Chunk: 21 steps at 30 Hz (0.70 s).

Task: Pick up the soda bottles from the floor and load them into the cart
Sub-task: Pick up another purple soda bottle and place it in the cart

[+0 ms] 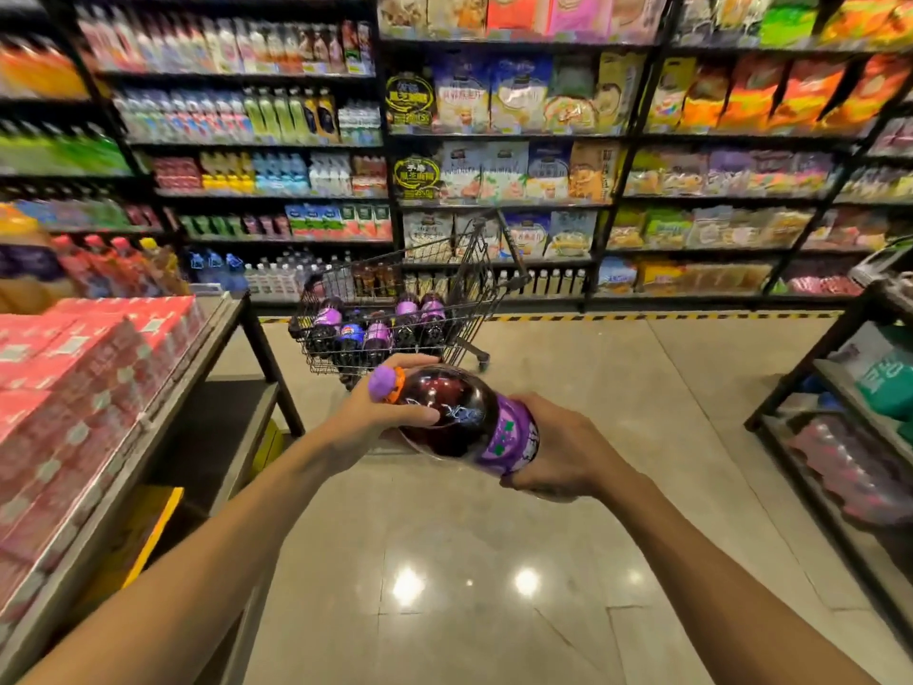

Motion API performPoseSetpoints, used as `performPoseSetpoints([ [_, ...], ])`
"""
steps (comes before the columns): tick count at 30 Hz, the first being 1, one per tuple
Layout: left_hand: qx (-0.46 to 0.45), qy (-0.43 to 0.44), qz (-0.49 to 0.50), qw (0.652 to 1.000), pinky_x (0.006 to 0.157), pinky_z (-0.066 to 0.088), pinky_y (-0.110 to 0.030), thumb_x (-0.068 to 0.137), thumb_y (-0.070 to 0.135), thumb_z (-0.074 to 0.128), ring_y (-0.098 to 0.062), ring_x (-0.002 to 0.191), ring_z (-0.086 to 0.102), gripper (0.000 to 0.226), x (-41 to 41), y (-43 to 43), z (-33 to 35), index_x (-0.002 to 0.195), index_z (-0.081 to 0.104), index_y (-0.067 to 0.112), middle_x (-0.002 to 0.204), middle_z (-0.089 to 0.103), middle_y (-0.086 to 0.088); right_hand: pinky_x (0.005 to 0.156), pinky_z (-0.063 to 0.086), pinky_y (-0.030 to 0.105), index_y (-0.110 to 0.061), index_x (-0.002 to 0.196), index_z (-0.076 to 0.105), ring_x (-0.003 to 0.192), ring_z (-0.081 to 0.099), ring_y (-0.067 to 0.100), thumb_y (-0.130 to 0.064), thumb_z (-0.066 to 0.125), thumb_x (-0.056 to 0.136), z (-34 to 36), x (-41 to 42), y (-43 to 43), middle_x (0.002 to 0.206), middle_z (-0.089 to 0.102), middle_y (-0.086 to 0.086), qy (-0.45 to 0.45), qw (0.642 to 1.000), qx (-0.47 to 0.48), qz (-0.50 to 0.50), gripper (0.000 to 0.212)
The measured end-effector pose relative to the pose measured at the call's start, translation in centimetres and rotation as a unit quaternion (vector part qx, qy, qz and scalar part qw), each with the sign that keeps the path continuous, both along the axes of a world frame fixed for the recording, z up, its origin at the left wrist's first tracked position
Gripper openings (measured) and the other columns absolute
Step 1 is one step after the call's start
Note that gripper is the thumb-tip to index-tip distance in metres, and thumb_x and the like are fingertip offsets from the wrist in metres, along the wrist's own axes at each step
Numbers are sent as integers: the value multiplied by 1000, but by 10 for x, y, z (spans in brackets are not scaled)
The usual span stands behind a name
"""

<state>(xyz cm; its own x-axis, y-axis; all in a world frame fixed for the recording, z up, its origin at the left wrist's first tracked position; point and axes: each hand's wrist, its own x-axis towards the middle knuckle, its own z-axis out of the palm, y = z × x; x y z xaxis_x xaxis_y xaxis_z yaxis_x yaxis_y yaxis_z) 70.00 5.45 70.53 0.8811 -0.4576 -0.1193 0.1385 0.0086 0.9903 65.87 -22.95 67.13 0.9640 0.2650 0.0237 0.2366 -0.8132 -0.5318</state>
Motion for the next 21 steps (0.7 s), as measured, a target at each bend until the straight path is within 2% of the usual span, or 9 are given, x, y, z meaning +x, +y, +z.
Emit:
performPoseSetpoints([
  [4, 1, -3, 27, 1000, 82, 61, -53, 67, 7, 82, -33, 116, 67, 72, 39, 9, 5, 133, 58, 23, 133, 62, -8, 82, 61, 26, -41, 139, 44, 97, 64, 5, -58, 91, 56, -2, 59, 7, 113, 62, -18, -9, 1000, -5, 26, 97],
  [7, -3, -1, 50, 999, 78, 62, -50, 61, 10, 87, -31, 114, 69, 77, 74, 17, 4, 132, 59, 22, 127, 67, -5, 83, 62, 29, -40, 140, 44, 98, 65, 6, -60, 90, 55, -3, 104, 15, 115, 63, -16, 3, 999, -4, 48, 98],
  [10, -3, 4, 67, 998, 71, 63, -45, 53, 20, 89, -33, 111, 70, 82, 110, 25, -1, 130, 60, 23, 125, 69, -8, 85, 61, 28, -39, 142, 44, 100, 66, 6, -57, 91, 56, -4, 145, 22, 117, 64, -15, 6, 998, -7, 62, 100],
  [13, -20, 11, 76, 997, 62, 62, -41, 53, 20, 89, -36, 111, 70, 84, 152, 33, -4, 131, 59, 21, 126, 69, -13, 83, 61, 29, -38, 138, 45, 97, 66, 9, -56, 90, 57, -1, 192, 30, 112, 63, -15, 8, 997, -29, 73, 94],
  [16, -19, 15, 81, 996, 75, 63, -53, 52, 21, 89, -33, 111, 71, 86, 200, 39, -1, 132, 59, 22, 128, 67, -12, 82, 59, 30, -37, 138, 46, 96, 66, 12, -53, 90, 58, 4, 243, 37, 111, 63, -14, 6, 997, -37, 71, 92],
  [18, -14, 9, 78, 997, 79, 60, -61, 54, 22, 89, -32, 112, 70, 83, 233, 44, 1, 131, 59, 24, 130, 66, -11, 80, 56, 25, -36, 136, 46, 95, 66, 12, -54, 89, 58, 6, 275, 42, 110, 65, -15, -1, 997, -43, 69, 91],
  [21, -13, -11, 75, 997, 72, 62, -55, 56, 22, 89, -33, 113, 69, 82, 283, 44, 9, 132, 58, 22, 126, 70, -9, 77, 50, 23, -33, 137, 46, 92, 62, 10, -53, 89, 60, 10, 321, 45, 112, 65, -12, -16, 997, -40, 57, 91],
])
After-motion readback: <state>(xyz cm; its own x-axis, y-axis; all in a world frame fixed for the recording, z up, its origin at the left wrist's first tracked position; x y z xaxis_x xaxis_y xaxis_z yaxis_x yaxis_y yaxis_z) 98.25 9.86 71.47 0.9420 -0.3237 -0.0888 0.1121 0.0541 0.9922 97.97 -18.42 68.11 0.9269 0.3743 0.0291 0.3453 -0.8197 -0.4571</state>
